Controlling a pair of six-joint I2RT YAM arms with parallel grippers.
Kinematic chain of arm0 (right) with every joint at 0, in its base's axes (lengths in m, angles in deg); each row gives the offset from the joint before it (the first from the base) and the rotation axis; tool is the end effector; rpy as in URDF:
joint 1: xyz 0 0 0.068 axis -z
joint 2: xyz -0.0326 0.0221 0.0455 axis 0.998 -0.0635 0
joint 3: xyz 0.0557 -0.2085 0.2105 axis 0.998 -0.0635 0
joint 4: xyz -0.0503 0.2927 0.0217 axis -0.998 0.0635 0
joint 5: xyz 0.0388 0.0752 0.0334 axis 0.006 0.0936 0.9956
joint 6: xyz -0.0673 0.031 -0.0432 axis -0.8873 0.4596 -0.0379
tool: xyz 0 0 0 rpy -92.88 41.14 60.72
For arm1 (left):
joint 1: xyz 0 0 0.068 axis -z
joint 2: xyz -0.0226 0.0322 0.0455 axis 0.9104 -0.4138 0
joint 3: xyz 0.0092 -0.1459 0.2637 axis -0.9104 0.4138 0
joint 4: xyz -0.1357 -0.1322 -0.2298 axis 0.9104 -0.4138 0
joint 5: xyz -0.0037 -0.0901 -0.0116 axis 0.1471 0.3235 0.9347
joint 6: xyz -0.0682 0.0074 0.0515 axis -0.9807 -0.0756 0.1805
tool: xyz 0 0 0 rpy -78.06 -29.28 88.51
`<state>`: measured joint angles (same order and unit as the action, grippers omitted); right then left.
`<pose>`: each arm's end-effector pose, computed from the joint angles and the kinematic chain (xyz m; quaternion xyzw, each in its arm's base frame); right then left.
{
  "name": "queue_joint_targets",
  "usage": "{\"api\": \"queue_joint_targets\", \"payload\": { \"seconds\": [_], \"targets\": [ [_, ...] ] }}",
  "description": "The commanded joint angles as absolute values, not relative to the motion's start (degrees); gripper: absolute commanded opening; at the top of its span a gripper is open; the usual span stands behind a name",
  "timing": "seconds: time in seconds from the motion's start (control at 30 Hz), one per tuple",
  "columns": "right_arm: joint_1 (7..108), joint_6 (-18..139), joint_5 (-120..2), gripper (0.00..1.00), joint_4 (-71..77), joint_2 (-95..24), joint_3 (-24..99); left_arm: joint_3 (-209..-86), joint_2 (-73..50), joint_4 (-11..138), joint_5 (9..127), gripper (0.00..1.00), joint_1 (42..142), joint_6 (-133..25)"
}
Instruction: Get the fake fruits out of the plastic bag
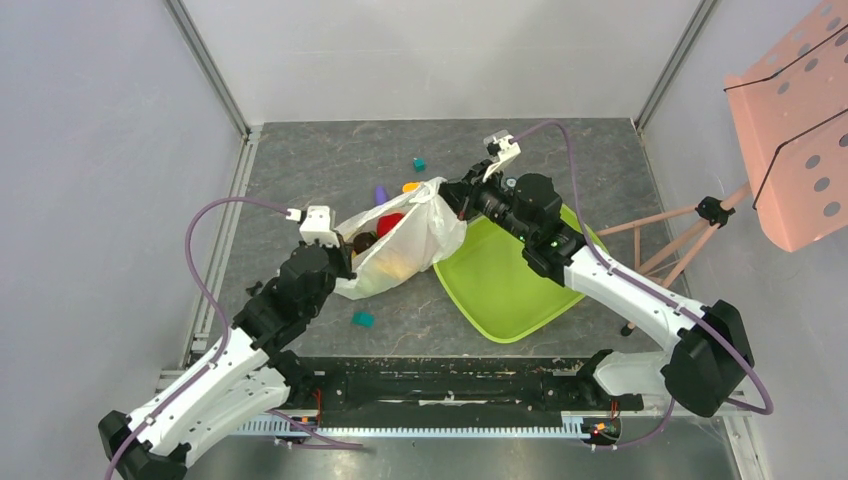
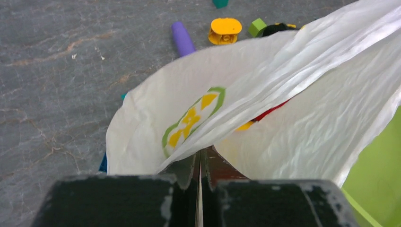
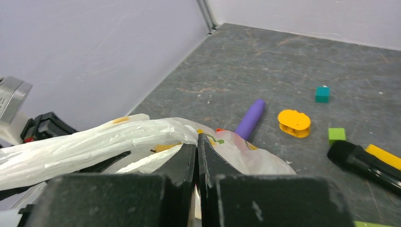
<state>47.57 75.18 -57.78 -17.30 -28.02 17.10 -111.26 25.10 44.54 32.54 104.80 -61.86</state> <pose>0.2854 0.2434 0.3646 -0.1570 0.6832 0.4012 0.5896 0.1848 -0.1066 0.2939 0.0025 0.8073 -0.1092 0.5799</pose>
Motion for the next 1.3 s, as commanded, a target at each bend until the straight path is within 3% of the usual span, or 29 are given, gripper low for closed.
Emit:
{"api": "queue_joint_targets", "payload": {
  "seconds": [0.0, 0.1, 0.3, 0.37, 0.43, 0.57, 0.73, 0.93, 1.1, 1.27],
  "targets": [
    [47.8, 73.3, -64.6, 0.00, -16.3, -25.9, 16.6, -108.6, 26.1, 42.5, 30.7, 0.02, 104.6, -66.6],
    [47.8, 70.9, -61.3, 0.07, -14.7, -25.8, 17.5, -108.6, 25.0, 43.0, 31.1, 0.02, 104.6, -67.0],
    [47.8, 64.3, -58.7, 0.69, -6.8, -22.9, 20.7, -109.1, 23.7, 44.9, 30.7, 0.02, 104.6, -66.5],
    [47.8, 63.1, -58.3, 0.78, -4.0, -21.2, 21.9, -109.6, 23.3, 45.0, 30.5, 0.02, 104.6, -66.2],
    [47.8, 61.5, -57.1, 0.81, -1.2, -19.7, 23.7, -110.0, 22.8, 45.2, 30.3, 0.02, 104.6, -65.9],
    [47.8, 60.2, -55.4, 0.75, 6.1, -18.2, 31.3, -110.0, 22.8, 46.0, 30.2, 0.02, 104.5, -65.4],
    [46.0, 61.1, -49.7, 0.32, 16.9, -24.6, 46.9, -109.4, 22.7, 46.5, 30.8, 0.02, 104.3, -65.8],
    [28.8, 59.2, -65.6, 0.03, 20.2, -28.5, 49.4, -108.8, 22.0, 47.8, 32.4, 0.02, 103.9, -66.2],
    [19.2, 60.3, -79.8, 0.00, 12.3, -27.6, 37.5, -108.4, 22.1, 48.1, 33.1, 0.02, 103.6, -66.1],
    [15.5, 59.6, -87.4, 0.00, 8.1, -32.4, 36.4, -107.7, 22.5, 48.2, 31.8, 0.02, 103.4, -66.8]
  ]
}}
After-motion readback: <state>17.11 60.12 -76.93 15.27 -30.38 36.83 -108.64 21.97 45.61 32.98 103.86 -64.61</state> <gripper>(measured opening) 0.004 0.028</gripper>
